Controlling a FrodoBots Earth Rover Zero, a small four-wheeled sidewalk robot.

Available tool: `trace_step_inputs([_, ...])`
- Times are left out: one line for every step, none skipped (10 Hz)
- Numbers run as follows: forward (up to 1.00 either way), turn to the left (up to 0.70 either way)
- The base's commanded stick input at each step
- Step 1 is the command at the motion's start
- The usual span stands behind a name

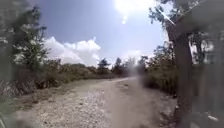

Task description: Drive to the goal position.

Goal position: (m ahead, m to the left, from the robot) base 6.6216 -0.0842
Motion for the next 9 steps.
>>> trace_step_inputs([0.45,0.02])
trace_step_inputs([0.45,0.02])
trace_step_inputs([0.45,0.02])
trace_step_inputs([0.45,0.02])
trace_step_inputs([0.45,0.02])
trace_step_inputs([0.45,0.02])
trace_step_inputs([0.45,0.02])
trace_step_inputs([0.45,0.02])
trace_step_inputs([0.45,0.02])
